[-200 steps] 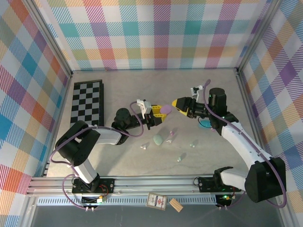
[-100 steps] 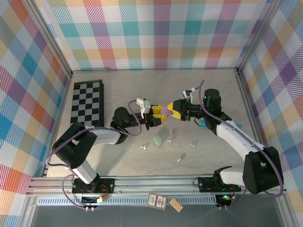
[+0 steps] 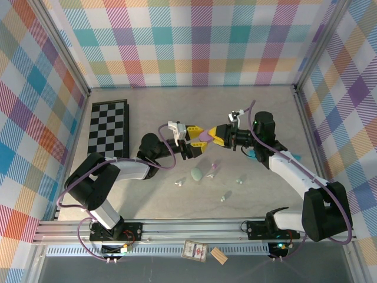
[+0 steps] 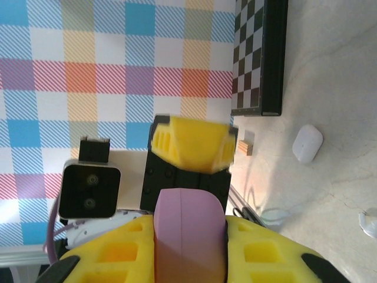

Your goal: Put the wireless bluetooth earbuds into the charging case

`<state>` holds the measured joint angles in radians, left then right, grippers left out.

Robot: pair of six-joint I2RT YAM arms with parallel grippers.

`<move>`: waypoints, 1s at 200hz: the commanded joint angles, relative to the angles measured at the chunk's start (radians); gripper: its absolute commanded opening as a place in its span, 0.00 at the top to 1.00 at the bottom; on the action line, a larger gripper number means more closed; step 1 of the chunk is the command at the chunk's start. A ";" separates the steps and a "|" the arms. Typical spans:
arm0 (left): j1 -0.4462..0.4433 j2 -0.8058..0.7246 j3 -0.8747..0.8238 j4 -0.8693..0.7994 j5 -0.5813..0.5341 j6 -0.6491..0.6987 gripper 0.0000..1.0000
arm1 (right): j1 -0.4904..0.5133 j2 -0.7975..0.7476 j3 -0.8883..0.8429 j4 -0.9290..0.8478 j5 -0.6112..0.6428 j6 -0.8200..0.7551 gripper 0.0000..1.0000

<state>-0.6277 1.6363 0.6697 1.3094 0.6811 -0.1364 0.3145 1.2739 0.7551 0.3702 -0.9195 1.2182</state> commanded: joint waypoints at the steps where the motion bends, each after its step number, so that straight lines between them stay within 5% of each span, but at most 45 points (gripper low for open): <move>1: -0.016 -0.037 -0.020 0.031 -0.099 0.082 0.24 | 0.005 -0.028 -0.026 0.105 0.067 0.080 0.83; 83: -0.049 -0.031 -0.015 0.040 -0.173 0.157 0.25 | 0.031 0.047 -0.059 0.386 0.086 0.268 0.83; 200: -0.050 -0.030 0.002 0.043 -0.165 0.153 0.54 | 0.055 0.073 -0.066 0.418 0.102 0.297 0.84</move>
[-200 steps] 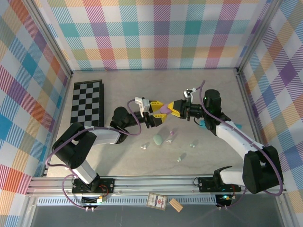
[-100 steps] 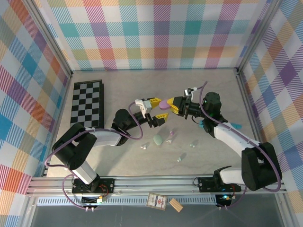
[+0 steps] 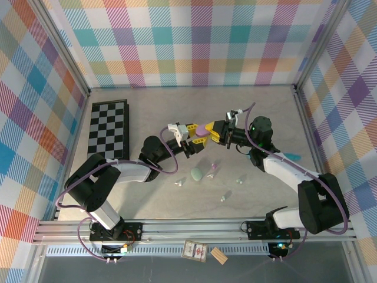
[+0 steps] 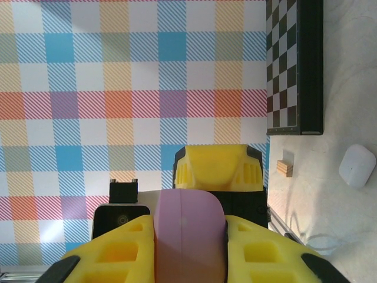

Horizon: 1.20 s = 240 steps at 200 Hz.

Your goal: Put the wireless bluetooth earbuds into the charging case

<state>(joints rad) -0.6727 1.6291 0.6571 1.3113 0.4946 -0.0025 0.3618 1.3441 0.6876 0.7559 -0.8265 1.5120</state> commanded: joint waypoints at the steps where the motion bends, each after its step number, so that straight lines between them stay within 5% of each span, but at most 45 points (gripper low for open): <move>1: -0.006 -0.022 0.015 0.040 0.021 0.019 0.54 | 0.008 0.003 0.002 0.033 0.008 0.004 0.84; 61: -0.005 -0.027 0.013 0.040 0.030 0.017 0.66 | 0.011 -0.010 0.014 -0.031 0.010 -0.023 0.80; 104: 0.005 -0.044 -0.008 0.037 0.068 -0.002 0.69 | 0.006 -0.084 0.097 -0.358 0.039 -0.267 0.41; 171: 0.060 -0.103 -0.066 0.025 0.247 -0.074 0.69 | 0.012 -0.152 0.400 -1.089 0.202 -1.104 0.14; 213: 0.080 -0.116 -0.077 0.022 0.312 -0.102 0.69 | 0.109 -0.222 0.434 -1.219 0.264 -1.671 0.06; 240: 0.081 -0.124 -0.071 0.014 0.330 -0.110 0.69 | 0.171 -0.241 0.411 -1.190 0.318 -1.818 0.04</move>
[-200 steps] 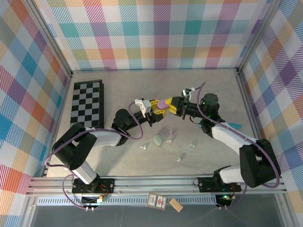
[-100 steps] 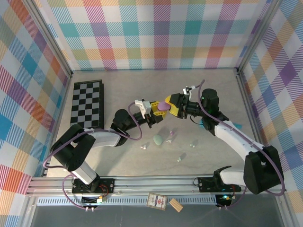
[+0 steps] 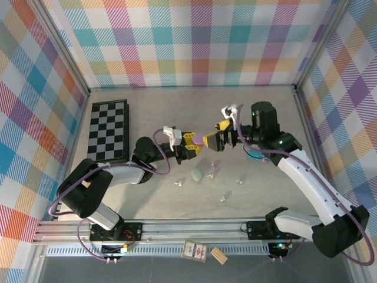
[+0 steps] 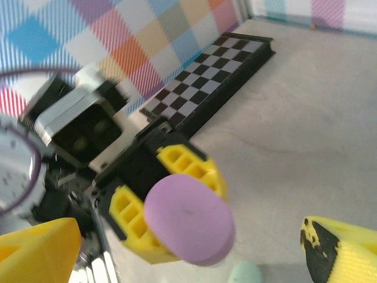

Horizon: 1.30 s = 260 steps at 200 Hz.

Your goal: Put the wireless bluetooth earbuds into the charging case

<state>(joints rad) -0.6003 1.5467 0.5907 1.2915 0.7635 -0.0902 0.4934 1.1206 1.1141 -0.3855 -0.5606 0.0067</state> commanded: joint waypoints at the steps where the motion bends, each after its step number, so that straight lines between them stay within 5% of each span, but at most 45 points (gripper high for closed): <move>1: 0.009 -0.042 -0.005 0.034 0.061 -0.023 0.69 | 0.041 -0.017 -0.015 -0.049 0.053 -0.315 0.04; 206: 0.010 -0.075 -0.036 0.025 0.090 -0.030 0.69 | 0.086 0.011 0.010 0.118 0.407 -0.149 0.03; 260: 0.012 -0.070 -0.048 0.026 0.074 -0.017 0.68 | 0.087 -0.050 -0.016 0.117 0.238 -0.134 0.02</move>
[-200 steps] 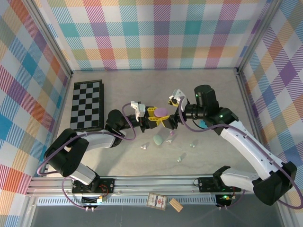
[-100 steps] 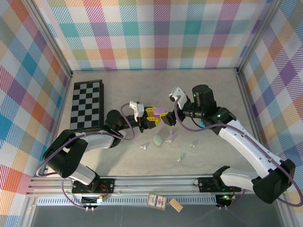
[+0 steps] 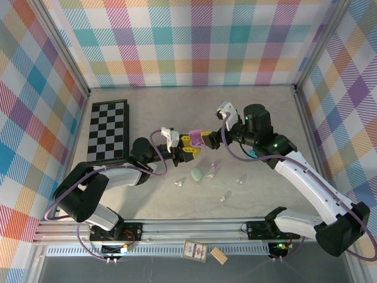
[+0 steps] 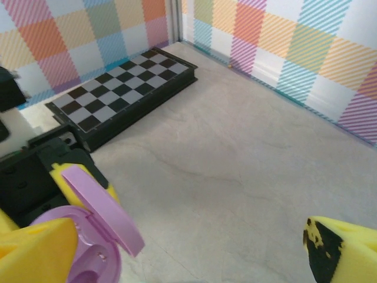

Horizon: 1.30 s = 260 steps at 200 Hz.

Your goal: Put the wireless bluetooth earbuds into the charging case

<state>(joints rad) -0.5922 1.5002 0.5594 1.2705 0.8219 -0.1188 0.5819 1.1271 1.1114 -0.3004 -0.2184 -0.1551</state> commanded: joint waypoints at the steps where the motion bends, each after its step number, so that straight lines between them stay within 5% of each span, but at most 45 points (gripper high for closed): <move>1: 0.004 -0.024 -0.016 0.047 0.015 0.012 0.68 | -0.002 -0.060 -0.014 0.033 -0.106 0.030 0.01; 30: 0.014 -0.033 -0.027 0.049 0.010 0.013 0.68 | -0.034 -0.131 -0.079 0.103 -0.104 0.152 0.00; 63: 0.033 -0.067 -0.045 0.041 0.012 0.010 0.68 | -0.213 -0.183 -0.199 0.199 -0.111 0.421 0.00; 116: 0.043 -0.130 -0.062 -0.029 0.009 0.037 0.68 | -0.310 -0.083 -0.259 -0.006 -0.098 0.673 0.06; 171: 0.043 -0.133 -0.057 -0.028 0.020 0.033 0.68 | -0.309 0.111 -0.285 -0.134 -0.130 0.651 0.07; 260: 0.043 -0.146 -0.053 -0.047 0.022 0.030 0.68 | -0.209 0.440 -0.211 -0.023 -0.202 0.590 0.13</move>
<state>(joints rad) -0.5602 1.3842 0.5060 1.2221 0.8219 -0.1043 0.3321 1.5120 0.8360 -0.3588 -0.3962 0.4732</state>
